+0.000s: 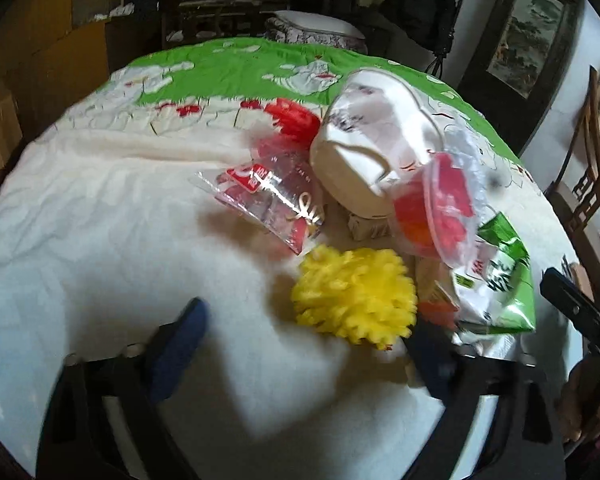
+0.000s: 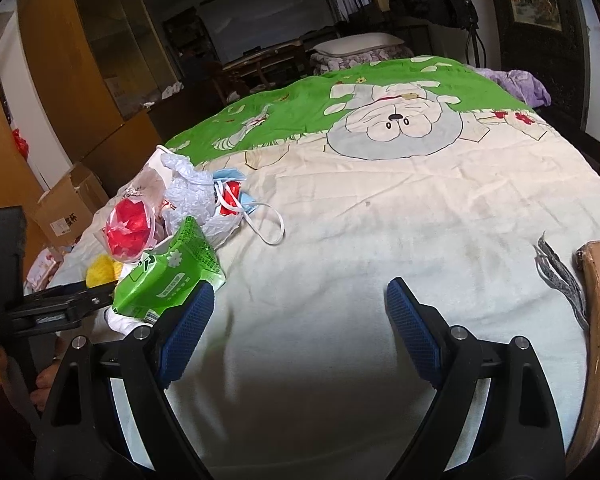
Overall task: Collect trash
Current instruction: 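Grasp the yellow pom-pom with the left tool while the right tool grasps the green packet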
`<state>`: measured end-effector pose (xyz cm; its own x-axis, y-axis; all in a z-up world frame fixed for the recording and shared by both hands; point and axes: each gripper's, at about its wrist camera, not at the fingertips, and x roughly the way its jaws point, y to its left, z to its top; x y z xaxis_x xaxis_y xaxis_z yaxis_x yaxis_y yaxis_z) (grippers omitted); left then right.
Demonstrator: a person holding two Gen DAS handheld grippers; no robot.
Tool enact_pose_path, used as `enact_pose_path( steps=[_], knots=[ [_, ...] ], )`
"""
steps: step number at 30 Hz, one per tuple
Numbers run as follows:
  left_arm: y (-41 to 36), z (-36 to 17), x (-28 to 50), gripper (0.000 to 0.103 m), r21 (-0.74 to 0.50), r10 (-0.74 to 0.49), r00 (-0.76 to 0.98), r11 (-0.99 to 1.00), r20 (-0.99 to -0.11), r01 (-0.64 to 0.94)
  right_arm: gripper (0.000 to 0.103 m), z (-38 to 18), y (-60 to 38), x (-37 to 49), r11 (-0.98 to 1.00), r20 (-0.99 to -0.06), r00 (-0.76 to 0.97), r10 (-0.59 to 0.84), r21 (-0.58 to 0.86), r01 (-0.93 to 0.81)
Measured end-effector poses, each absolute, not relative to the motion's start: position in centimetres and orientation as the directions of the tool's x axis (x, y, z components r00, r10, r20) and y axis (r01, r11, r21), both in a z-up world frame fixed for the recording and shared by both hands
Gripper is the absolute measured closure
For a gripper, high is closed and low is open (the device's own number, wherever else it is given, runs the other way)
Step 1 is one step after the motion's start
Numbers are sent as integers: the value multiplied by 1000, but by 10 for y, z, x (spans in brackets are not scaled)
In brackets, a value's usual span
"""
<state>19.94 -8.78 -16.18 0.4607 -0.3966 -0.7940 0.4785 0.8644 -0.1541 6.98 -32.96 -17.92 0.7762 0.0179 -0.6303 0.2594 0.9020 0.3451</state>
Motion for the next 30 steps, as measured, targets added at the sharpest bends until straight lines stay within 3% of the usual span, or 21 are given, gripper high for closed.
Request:
enact_pose_path(
  steps=[2, 4, 6, 10, 11, 12, 13, 16, 22, 23, 25, 28, 30],
  knots=[
    [-83, -160, 200, 40, -144, -391, 487, 871, -781, 469, 18, -179, -330, 70, 902, -630, 776, 22, 347, 256],
    [-77, -156, 197, 63, -178, -431, 480, 856, -764, 486, 18, -179, -329, 70, 904, -629, 777, 26, 346, 250],
    [-71, -154, 195, 67, -196, -448, 474, 850, -759, 489, 18, -179, -327, 70, 906, -629, 777, 24, 342, 248],
    [-55, -154, 184, 64, -209, -450, 464, 851, -763, 482, 18, -175, -322, 68, 915, -616, 787, 28, 333, 228],
    [-52, -154, 181, 59, -209, -449, 463, 851, -764, 481, 18, -173, -321, 67, 915, -607, 794, 36, 340, 219],
    [-50, -153, 180, 42, -205, -443, 466, 855, -766, 476, 18, -170, -317, 66, 911, -585, 809, 59, 362, 196],
    [-47, -153, 178, 33, -195, -430, 481, 865, -764, 463, 18, -169, -315, 67, 907, -575, 815, 77, 379, 182],
    [-42, -149, 177, 26, -173, -413, 513, 876, -752, 451, 18, -167, -298, 80, 894, -572, 800, 181, 434, 108],
    [-49, -151, 190, 25, -171, -406, 518, 880, -753, 442, 19, -175, -274, 121, 874, -623, 731, 278, 480, 77],
    [-52, -152, 193, 25, -168, -405, 518, 881, -754, 443, 21, -176, -271, 123, 867, -620, 729, 291, 492, 73],
    [-57, -153, 198, 25, -167, -406, 512, 878, -757, 448, 62, -170, -263, 120, 878, -588, 745, 316, 479, 7],
    [-62, -155, 204, 25, -170, -410, 504, 874, -760, 454, 76, -153, -258, 109, 936, -577, 790, 205, 352, 14],
    [-64, -157, 209, 25, -188, -424, 489, 868, -762, 459, 79, -150, -268, 107, 934, -580, 791, 195, 356, 31]
  ],
)
